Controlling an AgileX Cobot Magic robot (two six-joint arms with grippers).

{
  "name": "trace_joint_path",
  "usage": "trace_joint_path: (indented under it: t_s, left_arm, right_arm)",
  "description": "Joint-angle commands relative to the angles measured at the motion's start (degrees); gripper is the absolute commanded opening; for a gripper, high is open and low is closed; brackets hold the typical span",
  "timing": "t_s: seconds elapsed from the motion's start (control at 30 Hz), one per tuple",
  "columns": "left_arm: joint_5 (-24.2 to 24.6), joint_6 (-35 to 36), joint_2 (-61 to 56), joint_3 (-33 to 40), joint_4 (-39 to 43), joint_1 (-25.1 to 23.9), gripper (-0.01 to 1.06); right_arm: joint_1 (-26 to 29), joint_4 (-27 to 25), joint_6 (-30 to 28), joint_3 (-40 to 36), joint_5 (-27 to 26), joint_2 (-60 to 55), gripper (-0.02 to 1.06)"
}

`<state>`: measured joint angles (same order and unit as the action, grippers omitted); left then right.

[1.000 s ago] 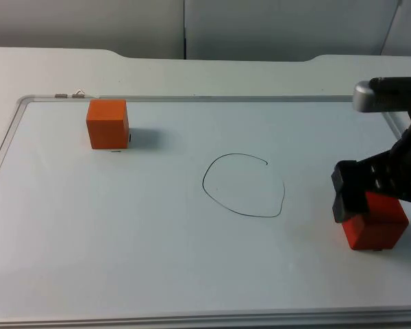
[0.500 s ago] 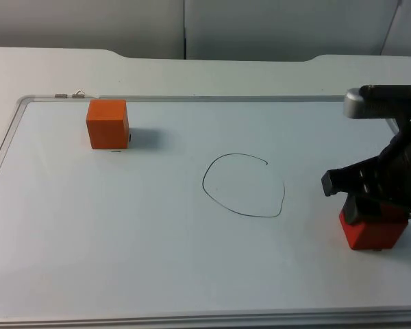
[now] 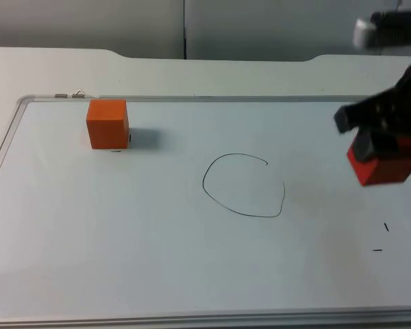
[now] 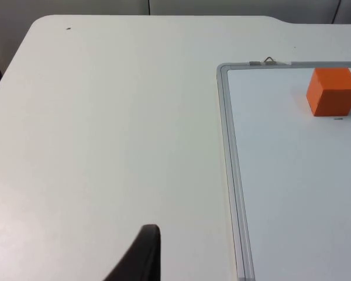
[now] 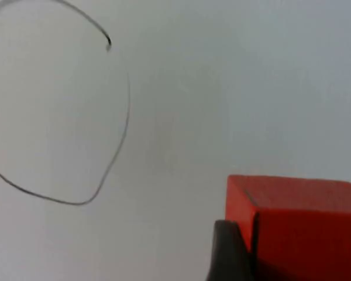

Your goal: Pick up one cube with the left hand and another cube with the right hand. First place the cube in the right hand at the target position, then stack the cube in the left hand on top.

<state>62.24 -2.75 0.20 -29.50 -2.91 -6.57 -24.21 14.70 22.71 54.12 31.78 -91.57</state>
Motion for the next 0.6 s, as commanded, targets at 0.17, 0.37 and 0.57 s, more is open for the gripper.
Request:
trace_joint_path:
  t_s: [0.17, 0.37, 0.57]
  left_arm:
    - [-0.6, 0.2, -0.2, 0.2, -0.3, 0.3, 1.05]
    - [-0.6, 0.2, -0.2, 0.2, -0.3, 0.3, 1.05]
    - [-2.1, -0.7, 2.5, -0.4, -7.2, 0.3, 1.04]
  right_arm:
    - [-0.3, 0.4, -3.5, 3.2, 2.1, 19.9, 0.0]
    - [-0.3, 0.4, -7.4, 3.3, 6.1, 34.3, 0.0]
    - [-0.3, -0.1, -11.6, 3.3, 10.6, 42.3, 0.0]
